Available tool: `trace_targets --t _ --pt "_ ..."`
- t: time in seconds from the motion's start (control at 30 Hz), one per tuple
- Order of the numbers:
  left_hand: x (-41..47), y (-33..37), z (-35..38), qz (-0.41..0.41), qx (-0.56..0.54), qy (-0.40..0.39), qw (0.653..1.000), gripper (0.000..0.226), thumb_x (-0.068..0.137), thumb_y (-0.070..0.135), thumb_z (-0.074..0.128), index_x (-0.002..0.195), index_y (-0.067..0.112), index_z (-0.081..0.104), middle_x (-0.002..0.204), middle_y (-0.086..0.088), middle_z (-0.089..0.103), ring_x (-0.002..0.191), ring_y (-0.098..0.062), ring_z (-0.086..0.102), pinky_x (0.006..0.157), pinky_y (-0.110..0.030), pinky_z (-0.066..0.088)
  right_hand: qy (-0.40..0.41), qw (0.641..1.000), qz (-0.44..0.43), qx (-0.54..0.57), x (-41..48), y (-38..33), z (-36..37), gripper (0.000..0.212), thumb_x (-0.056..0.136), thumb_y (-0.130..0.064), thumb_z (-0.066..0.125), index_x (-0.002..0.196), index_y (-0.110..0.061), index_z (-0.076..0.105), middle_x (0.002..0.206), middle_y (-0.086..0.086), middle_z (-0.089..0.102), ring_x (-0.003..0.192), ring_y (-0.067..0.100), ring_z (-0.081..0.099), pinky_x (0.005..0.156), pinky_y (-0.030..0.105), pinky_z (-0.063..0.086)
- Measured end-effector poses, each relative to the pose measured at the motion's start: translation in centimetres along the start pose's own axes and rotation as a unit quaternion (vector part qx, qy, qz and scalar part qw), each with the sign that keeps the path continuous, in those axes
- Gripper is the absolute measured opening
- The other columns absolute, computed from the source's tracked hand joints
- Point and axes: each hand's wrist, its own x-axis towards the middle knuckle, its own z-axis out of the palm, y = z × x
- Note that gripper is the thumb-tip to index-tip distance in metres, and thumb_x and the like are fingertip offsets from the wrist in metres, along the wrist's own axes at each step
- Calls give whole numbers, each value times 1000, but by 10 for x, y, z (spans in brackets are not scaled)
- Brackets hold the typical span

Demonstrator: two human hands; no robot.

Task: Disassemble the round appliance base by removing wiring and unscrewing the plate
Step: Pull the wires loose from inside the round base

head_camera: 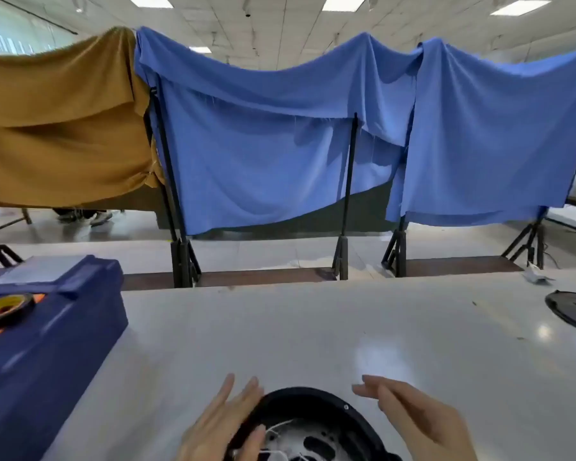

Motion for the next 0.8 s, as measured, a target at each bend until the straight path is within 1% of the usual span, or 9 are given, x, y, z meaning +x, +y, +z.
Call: trace_targets --t 0.07,0.13,0.17,0.23,0.3,0.37,0.53,0.67,0.8 --pt "-15 4 14 7 8 -17 1000 25 88 36 61 95 18 76 107 3 73 96 -34 68 64 -38 58 -39 999 -3 -12 -8 13 4 32 91 -10 61 87 -38 76 90 -12 77 91 -2 68 74 5 47" --pt "-25 -6 28 -26 -3 -83 996 40 73 25 81 111 24 70 127 10 60 122 -30 54 90 -39 53 -81 996 1 -25 -13 29 3 35 92 -8 61 89 -40 76 94 -14 76 95 -3 68 74 2 44" --pt "-31 -9 36 -45 -17 -101 994 48 77 30 77 122 33 60 140 19 44 138 -19 33 108 -32 40 -88 996 -7 -33 -16 38 2 38 92 -6 60 90 -42 75 97 -16 75 97 -3 67 76 1 44" --pt "-46 -16 46 -48 -22 -125 991 46 88 41 61 130 45 43 144 31 17 143 -2 -1 118 -20 15 -90 994 -15 -52 -23 51 2 43 90 -2 61 92 -43 75 104 -18 73 104 -1 65 88 10 46" --pt "-56 -20 50 -53 -30 -120 991 41 91 44 55 128 50 40 140 38 15 140 9 -5 114 -12 1 -89 994 -23 -59 -29 61 3 49 87 4 63 92 -44 75 111 -22 70 111 -2 60 98 21 45" --pt "-63 -20 52 -53 -16 -126 990 37 93 45 49 126 55 33 136 44 12 135 19 -6 107 -5 -9 -78 994 -44 -68 -33 67 6 57 84 11 61 91 -44 75 113 -21 69 113 -5 58 97 16 43" --pt "-71 -17 50 -67 -50 -124 989 34 97 40 45 128 52 40 134 44 23 129 29 0 110 -7 -6 -63 995 -60 -57 -41 70 10 56 83 16 55 96 -35 75 116 -17 67 112 -3 58 82 4 43" --pt "-80 -16 45 -135 -59 -143 979 39 91 58 40 130 56 39 149 28 26 144 0 6 119 -25 3 -63 996 -58 -38 -50 67 10 58 78 19 57 99 -32 75 108 -16 71 104 -1 64 84 14 49" --pt "-89 -11 31 -127 -55 -165 977 62 71 73 33 129 53 43 140 28 33 140 3 13 119 -26 5 -70 994 -66 -43 -63 63 10 60 76 19 58 99 -34 74 103 -18 73 94 2 68 78 18 54"
